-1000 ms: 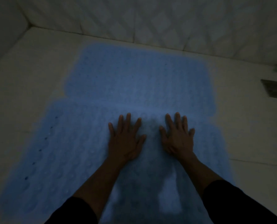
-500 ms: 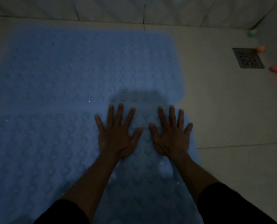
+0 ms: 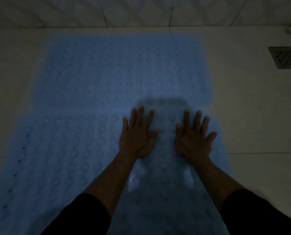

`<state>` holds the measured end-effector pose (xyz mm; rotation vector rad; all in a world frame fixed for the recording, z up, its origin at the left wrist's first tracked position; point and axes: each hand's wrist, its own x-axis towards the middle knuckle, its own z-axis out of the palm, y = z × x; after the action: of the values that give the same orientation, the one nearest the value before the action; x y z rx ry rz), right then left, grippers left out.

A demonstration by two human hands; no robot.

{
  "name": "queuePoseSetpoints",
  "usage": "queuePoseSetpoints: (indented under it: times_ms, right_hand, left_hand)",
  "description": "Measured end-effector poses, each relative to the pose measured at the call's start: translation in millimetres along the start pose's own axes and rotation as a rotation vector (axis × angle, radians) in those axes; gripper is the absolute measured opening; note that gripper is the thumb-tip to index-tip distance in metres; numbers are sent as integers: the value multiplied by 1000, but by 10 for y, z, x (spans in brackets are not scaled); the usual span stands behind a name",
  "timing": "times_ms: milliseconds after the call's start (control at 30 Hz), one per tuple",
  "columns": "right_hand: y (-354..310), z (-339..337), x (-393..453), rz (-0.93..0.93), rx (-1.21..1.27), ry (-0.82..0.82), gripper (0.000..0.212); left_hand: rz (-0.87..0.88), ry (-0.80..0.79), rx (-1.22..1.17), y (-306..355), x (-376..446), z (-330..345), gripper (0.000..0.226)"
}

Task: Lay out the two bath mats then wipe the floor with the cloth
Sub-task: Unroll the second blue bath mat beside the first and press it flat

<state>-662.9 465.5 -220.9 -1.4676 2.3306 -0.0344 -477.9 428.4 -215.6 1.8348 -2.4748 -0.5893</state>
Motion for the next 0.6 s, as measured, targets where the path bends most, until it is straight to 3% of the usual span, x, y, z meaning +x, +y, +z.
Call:
queuePoseSetpoints:
  times_ms: [133, 367, 600]
  right_hand:
    - [-684, 221, -332, -261, 15, 31, 61]
    - [-1978, 675, -635, -638, -8, 34, 61]
    - [-2361, 976, -726, -659, -135, 82, 64]
  left_hand:
    - [-152, 182, 9, -678, -351, -133, 64]
    - [-430, 119, 62, -1982, -775, -460, 63]
    - [-448, 175, 80, -2340, -892, -415, 59]
